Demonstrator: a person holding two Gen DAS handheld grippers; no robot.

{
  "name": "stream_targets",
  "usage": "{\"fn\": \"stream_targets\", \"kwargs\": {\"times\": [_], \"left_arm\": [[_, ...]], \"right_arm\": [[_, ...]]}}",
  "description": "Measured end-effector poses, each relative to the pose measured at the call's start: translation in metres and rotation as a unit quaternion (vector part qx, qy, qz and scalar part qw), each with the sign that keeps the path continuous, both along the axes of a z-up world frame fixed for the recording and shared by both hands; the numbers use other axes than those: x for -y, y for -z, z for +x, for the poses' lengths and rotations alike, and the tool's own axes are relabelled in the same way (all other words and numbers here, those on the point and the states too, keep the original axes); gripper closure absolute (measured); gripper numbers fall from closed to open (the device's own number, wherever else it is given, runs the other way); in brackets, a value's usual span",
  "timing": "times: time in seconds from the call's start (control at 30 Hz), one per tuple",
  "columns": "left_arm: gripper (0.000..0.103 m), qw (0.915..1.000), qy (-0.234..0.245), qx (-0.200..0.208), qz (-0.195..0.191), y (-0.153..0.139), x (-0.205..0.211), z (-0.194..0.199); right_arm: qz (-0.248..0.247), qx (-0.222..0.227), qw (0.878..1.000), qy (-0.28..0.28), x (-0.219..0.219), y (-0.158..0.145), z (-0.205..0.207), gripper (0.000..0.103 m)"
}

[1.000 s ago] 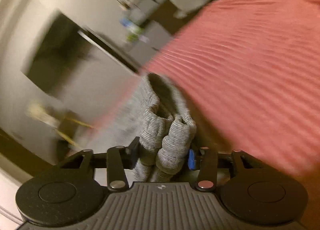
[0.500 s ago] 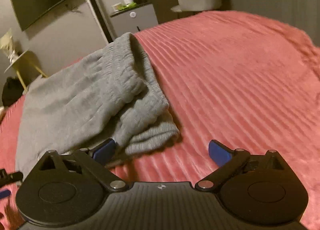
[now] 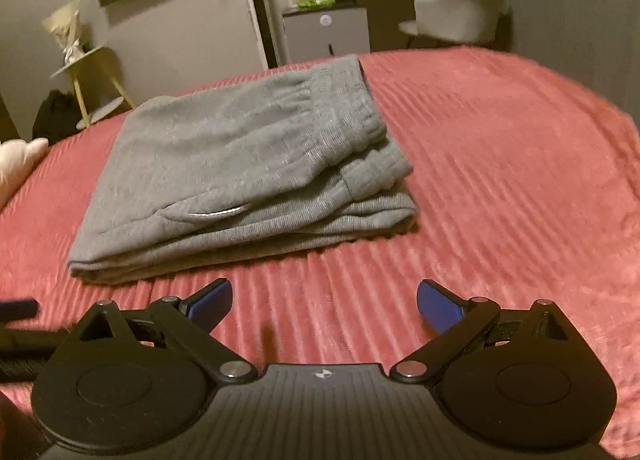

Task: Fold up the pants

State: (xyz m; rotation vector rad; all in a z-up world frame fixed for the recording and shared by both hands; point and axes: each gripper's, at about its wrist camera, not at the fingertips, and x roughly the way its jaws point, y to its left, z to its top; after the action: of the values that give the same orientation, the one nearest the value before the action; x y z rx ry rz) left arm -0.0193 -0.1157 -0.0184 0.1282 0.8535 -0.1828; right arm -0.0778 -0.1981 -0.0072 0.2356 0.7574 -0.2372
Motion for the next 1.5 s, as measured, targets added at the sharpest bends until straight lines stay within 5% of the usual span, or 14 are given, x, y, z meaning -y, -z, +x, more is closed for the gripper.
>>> {"fn": "stream_targets", "kwargs": {"times": [0.23,0.77,1.5], "left_arm": [[0.001,0.9984,-0.033,0.012,-0.045,0.006,-0.014,0.015],[0.001,0.9996,-0.004,-0.025,-0.016,0.038,0.006,0.037],[0.001,0.9998,-0.003,-0.021,0.001,0.037,0.012,0.032]], "right_arm": [[-0.011,0.021,0.999,-0.047,-0.009,0.001,0.013,0.004],[-0.019,-0.010,0.999,-0.048,-0.016,0.030,0.045,0.004],[-0.032,0.008,0.999,-0.037,-0.014,0.022,0.035,0.004]]}}
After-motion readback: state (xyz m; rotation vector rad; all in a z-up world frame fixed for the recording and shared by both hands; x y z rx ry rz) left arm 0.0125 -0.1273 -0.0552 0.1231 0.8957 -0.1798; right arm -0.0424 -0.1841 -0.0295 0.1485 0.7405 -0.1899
